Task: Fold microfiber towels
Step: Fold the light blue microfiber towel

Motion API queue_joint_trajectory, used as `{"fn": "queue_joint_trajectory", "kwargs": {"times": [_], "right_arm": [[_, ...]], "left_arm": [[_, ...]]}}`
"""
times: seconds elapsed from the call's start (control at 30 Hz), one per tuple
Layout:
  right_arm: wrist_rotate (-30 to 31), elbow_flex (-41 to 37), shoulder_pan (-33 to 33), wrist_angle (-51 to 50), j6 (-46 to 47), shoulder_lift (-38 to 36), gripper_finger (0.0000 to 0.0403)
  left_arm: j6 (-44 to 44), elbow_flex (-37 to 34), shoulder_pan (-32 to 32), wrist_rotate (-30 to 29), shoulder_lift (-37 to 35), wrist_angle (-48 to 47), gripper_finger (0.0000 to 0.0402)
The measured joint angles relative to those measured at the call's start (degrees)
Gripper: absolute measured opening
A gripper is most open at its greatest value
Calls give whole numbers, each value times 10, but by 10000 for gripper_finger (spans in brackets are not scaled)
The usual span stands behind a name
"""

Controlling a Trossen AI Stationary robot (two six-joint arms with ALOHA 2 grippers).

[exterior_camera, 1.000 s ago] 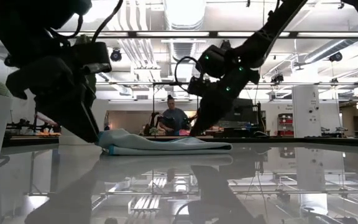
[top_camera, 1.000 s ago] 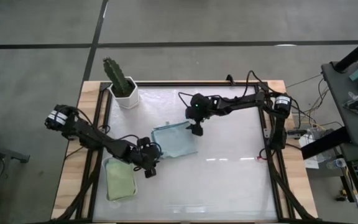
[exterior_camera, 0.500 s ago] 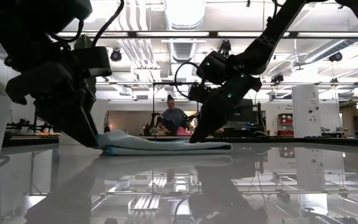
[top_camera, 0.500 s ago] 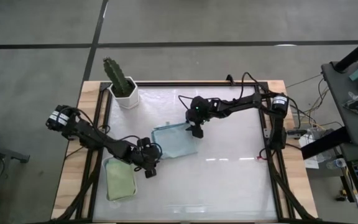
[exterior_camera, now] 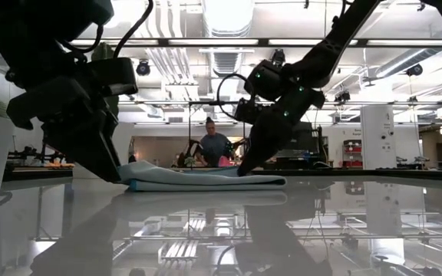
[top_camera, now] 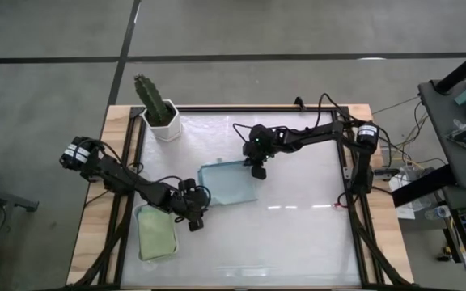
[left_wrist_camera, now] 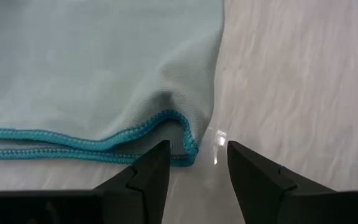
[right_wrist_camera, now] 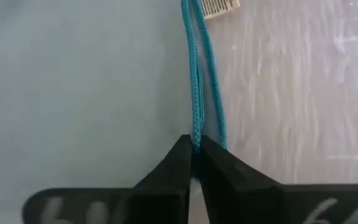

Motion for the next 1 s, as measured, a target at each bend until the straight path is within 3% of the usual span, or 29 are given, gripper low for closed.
{"fn": "queue_joint_trajectory", "kwargs": {"times": [0.53,0.7,1.0], "right_arm": [[16,-12,0,-70,95,-57,9],[56,-12,1,-107,170,-58,9],[59,-23,34,-132,268,-58,9]], "left_arm": [[-14,-1,-28,-24,0,13,141],[-15,-2,-46,-42,0,13,110],[-15,-22,-48,-82,0,82,48]]}}
